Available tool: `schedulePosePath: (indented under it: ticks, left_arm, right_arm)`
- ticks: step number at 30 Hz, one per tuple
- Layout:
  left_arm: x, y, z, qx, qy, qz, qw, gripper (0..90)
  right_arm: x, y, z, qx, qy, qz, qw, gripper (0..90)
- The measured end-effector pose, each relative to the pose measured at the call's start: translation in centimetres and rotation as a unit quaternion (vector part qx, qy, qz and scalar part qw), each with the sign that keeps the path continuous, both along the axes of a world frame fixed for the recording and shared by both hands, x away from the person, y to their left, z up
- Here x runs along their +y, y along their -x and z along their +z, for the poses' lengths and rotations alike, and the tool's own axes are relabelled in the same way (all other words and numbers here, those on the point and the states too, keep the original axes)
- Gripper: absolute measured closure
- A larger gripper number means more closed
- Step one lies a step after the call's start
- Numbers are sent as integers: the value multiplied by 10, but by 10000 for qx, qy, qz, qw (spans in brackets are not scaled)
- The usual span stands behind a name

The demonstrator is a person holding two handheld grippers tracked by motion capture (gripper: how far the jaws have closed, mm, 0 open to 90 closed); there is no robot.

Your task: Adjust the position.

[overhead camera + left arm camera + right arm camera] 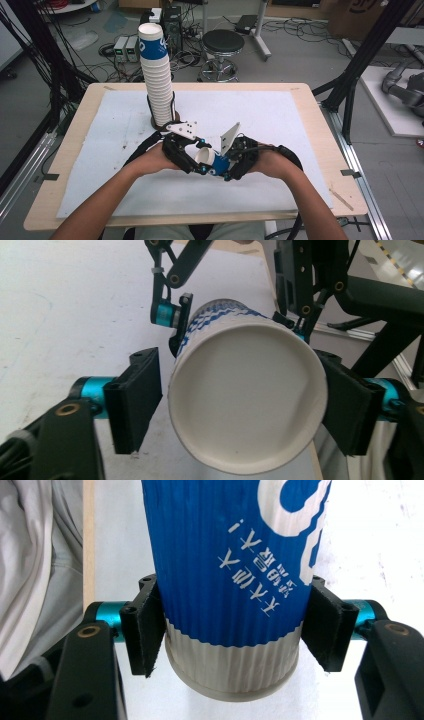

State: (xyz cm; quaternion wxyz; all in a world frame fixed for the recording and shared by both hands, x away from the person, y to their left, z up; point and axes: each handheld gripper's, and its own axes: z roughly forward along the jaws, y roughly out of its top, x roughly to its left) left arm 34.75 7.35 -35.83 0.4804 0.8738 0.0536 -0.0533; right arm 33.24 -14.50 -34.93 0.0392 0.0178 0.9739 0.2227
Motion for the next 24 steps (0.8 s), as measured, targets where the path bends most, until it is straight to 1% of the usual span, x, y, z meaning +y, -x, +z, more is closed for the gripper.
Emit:
schedulePosePath:
  ticks: [1, 3, 5, 6, 8, 9, 10, 12, 13, 14, 15, 16, 17, 18, 19, 20, 21, 22, 23, 24]
  left_arm:
    - [0, 0, 0, -19, -17, -52, 10000, 289]
    - [0, 0, 0, -46, -20, -64, 10000, 292]
    - [1, 0, 1, -107, 20, -32, 9999, 300]
    - [2, -1, 1, -100, 68, -34, 9999, 300]
    - [5, -1, 1, -115, 167, -11, 9998, 298]
    - [6, -1, 0, -111, 241, -7, 9996, 298]
    - [8, 0, -1, -95, 302, 1, 9995, 299]
    - [12, 1, -4, -85, 467, -20, 9989, 299]
    - [13, 1, -6, -88, 534, -2, 9985, 299]
    - [14, 2, -8, -59, 655, -5, 9978, 299]
    - [16, 2, -11, -70, 720, -16, 9974, 299]
    - [17, 3, -13, -70, 803, 12, 9967, 299]
    - [19, 3, -14, -86, 871, 15, 9962, 299]
    - [19, 3, -14, -86, 871, 15, 9962, 299]
    - [23, 3, -17, -108, 1028, 49, 9946, 299]
    - [25, 3, -18, -113, 1150, 85, 9933, 299]
    - [25, 3, -18, -113, 1150, 85, 9933, 299]
    - [28, 4, -20, -147, 1252, 101, 9920, 299]
    - [29, 4, -21, -136, 1332, 119, 9909, 299]
    - [29, 4, -21, -136, 1332, 119, 9909, 299]
  right_arm:
    - [0, 0, 0, -13, 7, -5, 10000, 342]
    - [0, 0, 0, 8, 25, 6, 10000, 338]
    - [0, 0, -1, 0, 7, -46, 10000, 301]
    - [-1, 0, -1, -1, -44, -73, 10000, 275]
    - [-4, -1, -2, 90, -299, -195, 9993, 227]
    - [-7, -3, -4, 94, -537, -221, 9983, 213]
    - [-11, -2, -4, 155, -677, -301, 9971, 203]
    - [-20, 0, -5, 237, -1073, -373, 9932, 203]
    - [-24, 1, -6, 299, -1290, -419, 9903, 187]
    - [-29, 1, -7, 318, -1535, -422, 9867, 163]
    - [-34, 2, -9, 417, -1796, -450, 9818, 158]
    - [-38, 3, -10, 428, -2037, -476, 9769, 156]
    - [-43, 4, -12, 421, -2208, -529, 9730, 144]
    - [-47, 4, -14, 400, -2402, -582, 9682, 143]
    - [-51, 5, -15, 370, -2580, -666, 9631, 142]
    - [-54, 7, -17, 396, -2774, -731, 9572, 141]
    - [-54, 7, -17, 396, -2774, -731, 9572, 141]
    - [-62, 9, -23, 358, -3163, -852, 9441, 135]
    - [-64, 10, -25, 346, -3279, -888, 9399, 135]
    - [-64, 10, -25, 346, -3279, -888, 9399, 135]
